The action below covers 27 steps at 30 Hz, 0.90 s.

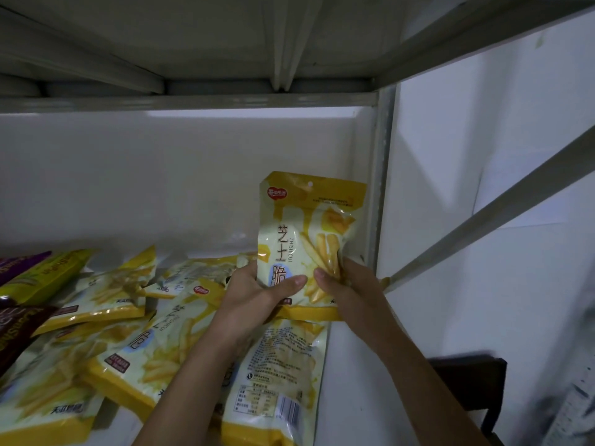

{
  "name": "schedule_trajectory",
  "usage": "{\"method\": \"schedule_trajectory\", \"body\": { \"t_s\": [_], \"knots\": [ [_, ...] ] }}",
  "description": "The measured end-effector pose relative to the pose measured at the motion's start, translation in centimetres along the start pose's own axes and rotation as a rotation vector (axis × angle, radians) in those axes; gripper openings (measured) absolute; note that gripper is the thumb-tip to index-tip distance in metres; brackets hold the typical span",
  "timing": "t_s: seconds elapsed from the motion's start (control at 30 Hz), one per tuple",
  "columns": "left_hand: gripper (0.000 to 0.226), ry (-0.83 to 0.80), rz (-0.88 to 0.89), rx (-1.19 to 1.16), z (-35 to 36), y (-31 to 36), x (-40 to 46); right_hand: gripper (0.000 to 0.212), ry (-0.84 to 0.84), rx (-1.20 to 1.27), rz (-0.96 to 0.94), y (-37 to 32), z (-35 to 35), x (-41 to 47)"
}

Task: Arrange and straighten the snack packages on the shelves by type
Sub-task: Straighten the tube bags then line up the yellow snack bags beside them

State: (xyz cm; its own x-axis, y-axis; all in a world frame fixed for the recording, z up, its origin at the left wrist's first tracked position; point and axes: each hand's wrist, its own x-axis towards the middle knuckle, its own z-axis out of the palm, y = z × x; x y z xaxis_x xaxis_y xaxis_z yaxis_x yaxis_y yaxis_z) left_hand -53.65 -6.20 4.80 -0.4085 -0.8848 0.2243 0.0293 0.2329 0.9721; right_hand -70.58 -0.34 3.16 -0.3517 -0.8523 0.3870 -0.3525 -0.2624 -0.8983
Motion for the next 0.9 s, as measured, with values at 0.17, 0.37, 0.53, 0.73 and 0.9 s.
{"method": "schedule_trajectory", "body": {
  "t_s": [0.17,0.37,0.53,0.73,0.9],
  "knots": [
    [0.081,0.041,-0.019,0.074,-0.7,-0.2,0.3,0.035,-0.017,0.046,0.034,-0.2,0.0,-0.1],
    [0.033,0.049,-0.013,-0.007,-0.2,-0.5,0.2,0.021,0.011,0.224,0.115,-0.4,-0.6,0.2],
    [0.031,0.033,0.026,-0.093,-0.1,0.2,0.0,0.053,-0.080,0.435,0.227,-1.1,-1.1,0.1],
    [0.063,0.242,0.127,0.034,0.9,-0.3,-0.1,0.035,0.004,0.422,0.134,-1.3,0.0,-0.3],
    [0.034,0.367,0.452,0.395,1.3,-1.1,-0.1,0.035,0.052,0.380,-0.030,-0.6,0.9,-0.1]
  ]
}}
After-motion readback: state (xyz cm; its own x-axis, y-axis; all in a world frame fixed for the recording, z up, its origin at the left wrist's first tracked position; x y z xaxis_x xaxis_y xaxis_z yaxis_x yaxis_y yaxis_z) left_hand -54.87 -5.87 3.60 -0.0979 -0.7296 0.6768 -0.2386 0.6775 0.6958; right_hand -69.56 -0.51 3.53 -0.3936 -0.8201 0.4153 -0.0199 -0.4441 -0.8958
